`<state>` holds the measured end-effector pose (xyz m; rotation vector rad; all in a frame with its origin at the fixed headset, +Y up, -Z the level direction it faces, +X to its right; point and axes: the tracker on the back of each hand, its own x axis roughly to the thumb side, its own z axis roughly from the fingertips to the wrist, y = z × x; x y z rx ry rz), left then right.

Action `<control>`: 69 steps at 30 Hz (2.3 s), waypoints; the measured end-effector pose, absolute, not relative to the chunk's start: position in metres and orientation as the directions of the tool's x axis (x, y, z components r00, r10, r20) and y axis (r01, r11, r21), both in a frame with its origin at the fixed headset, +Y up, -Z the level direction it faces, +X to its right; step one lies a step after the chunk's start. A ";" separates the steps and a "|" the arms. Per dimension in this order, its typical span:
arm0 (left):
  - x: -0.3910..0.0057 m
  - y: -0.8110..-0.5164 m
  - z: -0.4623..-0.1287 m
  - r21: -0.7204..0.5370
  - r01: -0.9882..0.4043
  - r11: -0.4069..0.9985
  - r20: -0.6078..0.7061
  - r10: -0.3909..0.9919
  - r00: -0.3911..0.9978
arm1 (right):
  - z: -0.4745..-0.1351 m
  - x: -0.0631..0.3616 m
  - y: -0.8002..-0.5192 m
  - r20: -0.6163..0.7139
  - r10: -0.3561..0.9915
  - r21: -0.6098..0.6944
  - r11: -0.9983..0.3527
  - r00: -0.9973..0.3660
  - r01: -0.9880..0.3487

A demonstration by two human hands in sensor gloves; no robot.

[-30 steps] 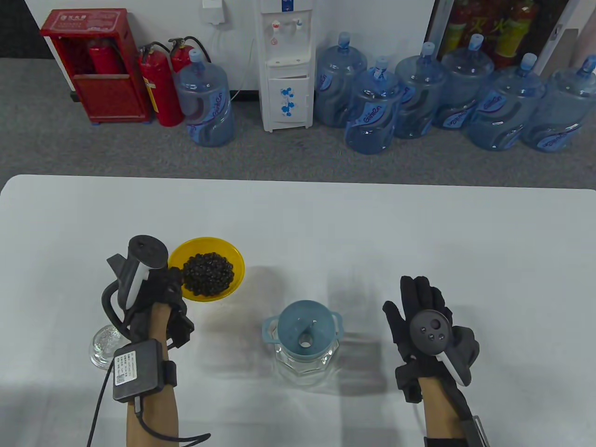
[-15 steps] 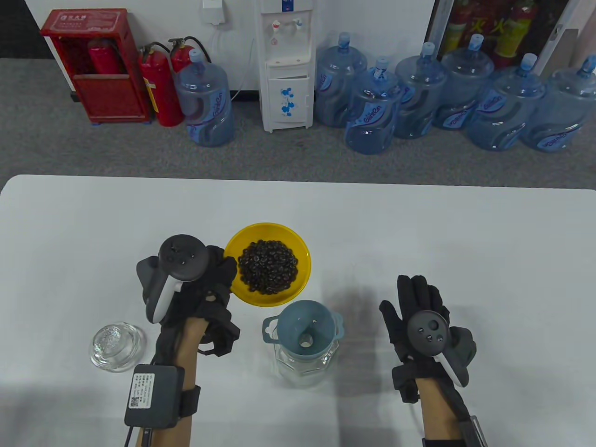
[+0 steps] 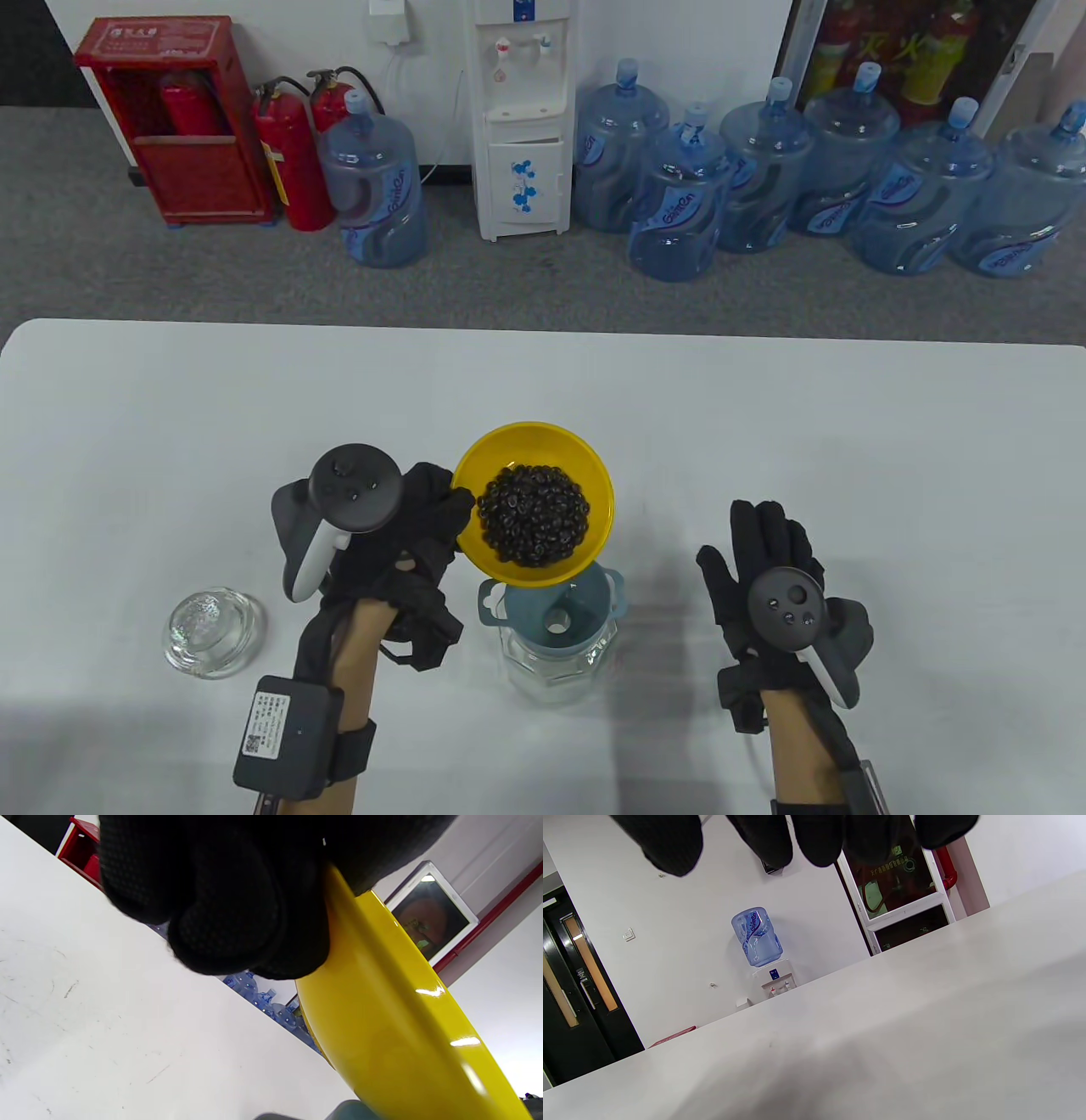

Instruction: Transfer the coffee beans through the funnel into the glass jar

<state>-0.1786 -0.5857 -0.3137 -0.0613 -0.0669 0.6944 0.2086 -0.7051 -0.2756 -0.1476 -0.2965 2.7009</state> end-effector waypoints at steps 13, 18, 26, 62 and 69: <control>-0.167 -0.588 -0.309 -0.079 -0.607 0.791 0.132 0.612 0.780 | -0.275 0.211 -0.704 -0.064 0.421 -0.238 -0.887 -0.905 -0.396; -0.165 -0.589 -0.308 -0.072 -0.600 0.797 0.154 0.603 0.783 | -0.275 0.211 -0.704 -0.064 0.420 -0.237 -0.888 -0.905 -0.395; -0.160 -0.589 -0.304 -0.026 -0.547 0.837 0.191 0.541 0.819 | -0.275 0.211 -0.704 -0.065 0.421 -0.240 -0.887 -0.905 -0.395; -0.143 -0.578 -0.279 0.219 -0.368 0.904 0.272 0.305 0.913 | -0.274 0.213 -0.702 -0.069 0.426 -0.251 -0.883 -0.902 -0.397; -0.141 -0.577 -0.276 0.252 -0.344 0.905 0.278 0.273 0.921 | -0.274 0.213 -0.702 -0.071 0.426 -0.252 -0.883 -0.902 -0.397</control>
